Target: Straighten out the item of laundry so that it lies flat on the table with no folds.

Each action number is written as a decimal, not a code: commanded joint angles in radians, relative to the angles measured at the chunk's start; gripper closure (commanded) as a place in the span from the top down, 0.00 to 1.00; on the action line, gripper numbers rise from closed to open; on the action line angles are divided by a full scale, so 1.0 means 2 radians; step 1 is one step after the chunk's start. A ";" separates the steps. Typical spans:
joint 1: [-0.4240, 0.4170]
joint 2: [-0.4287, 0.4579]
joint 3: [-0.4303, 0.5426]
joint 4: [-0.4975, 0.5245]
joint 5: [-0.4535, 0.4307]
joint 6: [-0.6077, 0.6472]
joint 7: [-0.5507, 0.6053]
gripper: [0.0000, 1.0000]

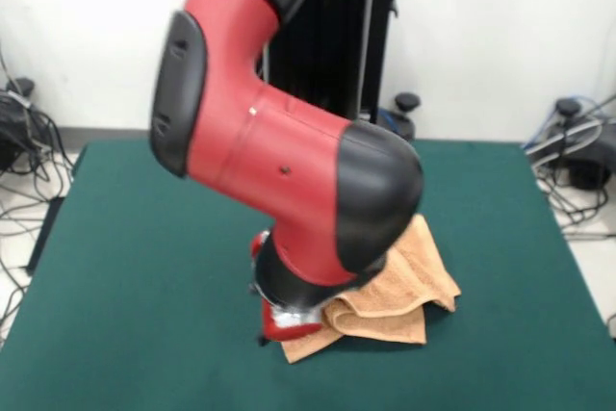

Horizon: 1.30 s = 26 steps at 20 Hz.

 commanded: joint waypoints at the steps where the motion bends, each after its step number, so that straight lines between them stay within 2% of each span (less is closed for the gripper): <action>1: -0.012 -0.020 0.080 0.114 -0.046 -0.031 -0.084 1.00; 4: -0.013 -0.018 0.089 0.097 -0.047 -0.023 -0.077 1.00; 8: -0.018 0.011 0.088 0.041 -0.033 -0.032 -0.008 1.00; 13: -0.005 -0.019 0.108 0.085 -0.038 -0.057 -0.025 1.00; 20: 0.009 -0.005 0.120 0.057 -0.038 -0.039 -0.012 1.00; 23: 0.009 -0.016 0.141 0.077 -0.038 -0.034 -0.039 1.00; 26: 0.007 -0.005 0.156 0.090 -0.050 -0.026 -0.068 1.00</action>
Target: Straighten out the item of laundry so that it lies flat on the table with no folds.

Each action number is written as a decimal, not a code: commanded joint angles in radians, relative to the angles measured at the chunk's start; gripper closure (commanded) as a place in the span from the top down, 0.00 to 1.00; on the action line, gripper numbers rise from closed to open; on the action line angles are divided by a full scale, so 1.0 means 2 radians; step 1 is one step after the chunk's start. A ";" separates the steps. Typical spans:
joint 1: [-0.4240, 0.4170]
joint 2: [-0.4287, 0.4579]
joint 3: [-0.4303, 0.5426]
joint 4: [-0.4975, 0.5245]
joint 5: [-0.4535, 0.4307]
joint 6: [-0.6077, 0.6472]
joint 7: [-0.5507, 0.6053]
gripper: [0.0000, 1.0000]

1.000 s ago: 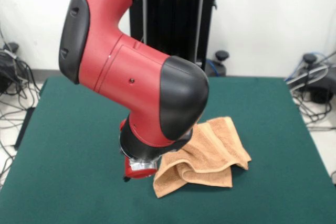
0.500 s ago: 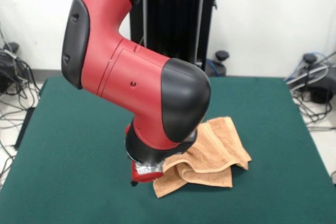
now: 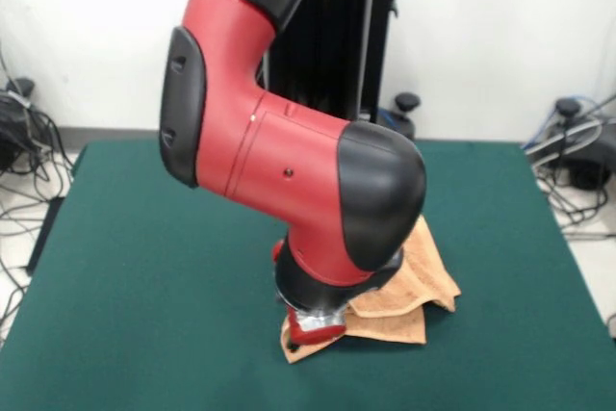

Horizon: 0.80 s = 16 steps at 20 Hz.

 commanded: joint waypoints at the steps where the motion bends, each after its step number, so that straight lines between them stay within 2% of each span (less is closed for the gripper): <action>1: 0.009 0.020 0.084 0.067 -0.028 -0.001 -0.069 1.00; 7: 0.009 0.028 0.101 0.075 -0.041 0.024 -0.086 1.00; 16: 0.007 0.013 0.120 0.119 -0.071 0.035 -0.094 1.00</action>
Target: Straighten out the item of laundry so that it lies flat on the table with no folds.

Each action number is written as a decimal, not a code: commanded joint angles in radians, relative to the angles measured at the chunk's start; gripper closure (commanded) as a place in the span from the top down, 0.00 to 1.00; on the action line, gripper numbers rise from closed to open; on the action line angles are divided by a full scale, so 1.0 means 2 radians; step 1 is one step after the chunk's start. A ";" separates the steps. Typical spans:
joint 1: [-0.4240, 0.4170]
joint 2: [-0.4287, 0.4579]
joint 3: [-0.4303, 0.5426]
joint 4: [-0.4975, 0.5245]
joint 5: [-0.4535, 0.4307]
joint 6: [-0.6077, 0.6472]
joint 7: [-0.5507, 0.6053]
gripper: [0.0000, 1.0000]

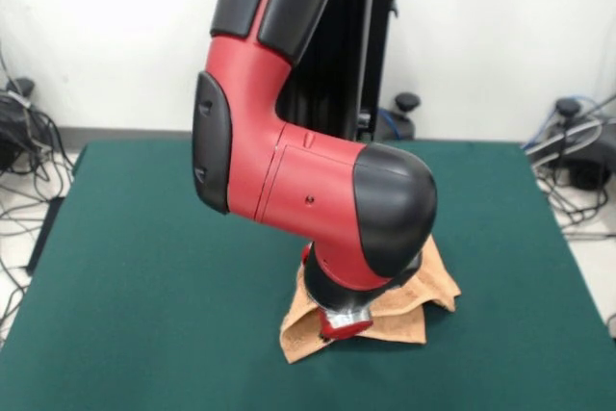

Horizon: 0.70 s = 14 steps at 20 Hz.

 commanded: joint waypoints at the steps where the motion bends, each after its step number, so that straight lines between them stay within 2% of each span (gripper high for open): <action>1: 0.006 0.010 0.064 0.096 -0.046 0.034 -0.088 1.00; 6: 0.009 -0.033 0.079 0.167 -0.064 0.027 -0.101 1.00; 8: 0.008 -0.039 0.085 0.180 -0.071 0.025 -0.103 1.00; 14: -0.003 0.000 0.088 0.143 -0.098 0.021 -0.090 1.00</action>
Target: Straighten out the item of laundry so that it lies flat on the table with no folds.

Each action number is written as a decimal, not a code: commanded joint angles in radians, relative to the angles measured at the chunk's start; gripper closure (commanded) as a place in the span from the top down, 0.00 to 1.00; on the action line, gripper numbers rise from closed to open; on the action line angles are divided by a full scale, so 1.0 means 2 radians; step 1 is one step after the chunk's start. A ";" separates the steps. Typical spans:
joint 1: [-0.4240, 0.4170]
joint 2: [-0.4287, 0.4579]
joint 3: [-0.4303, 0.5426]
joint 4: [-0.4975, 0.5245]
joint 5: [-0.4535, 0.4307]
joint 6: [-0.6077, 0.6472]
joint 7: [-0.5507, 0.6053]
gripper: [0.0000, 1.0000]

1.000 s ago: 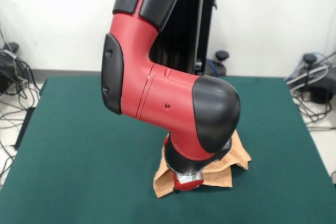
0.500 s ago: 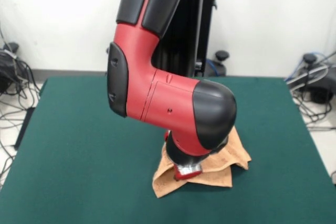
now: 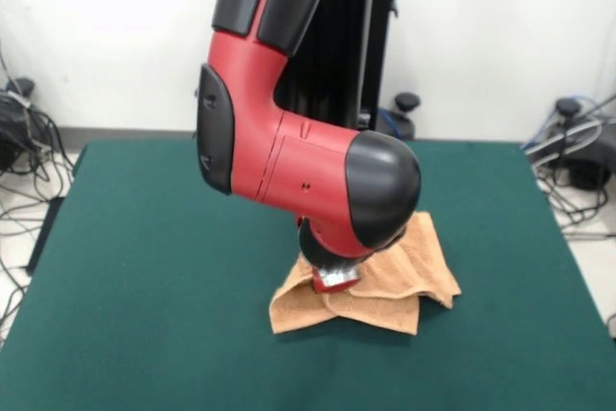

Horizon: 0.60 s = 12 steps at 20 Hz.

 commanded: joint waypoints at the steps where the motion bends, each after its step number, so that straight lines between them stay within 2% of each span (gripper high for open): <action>1: -0.003 0.029 0.059 0.057 -0.044 0.020 -0.088 1.00; 12: -0.015 0.058 0.054 0.025 -0.059 0.021 -0.050 1.00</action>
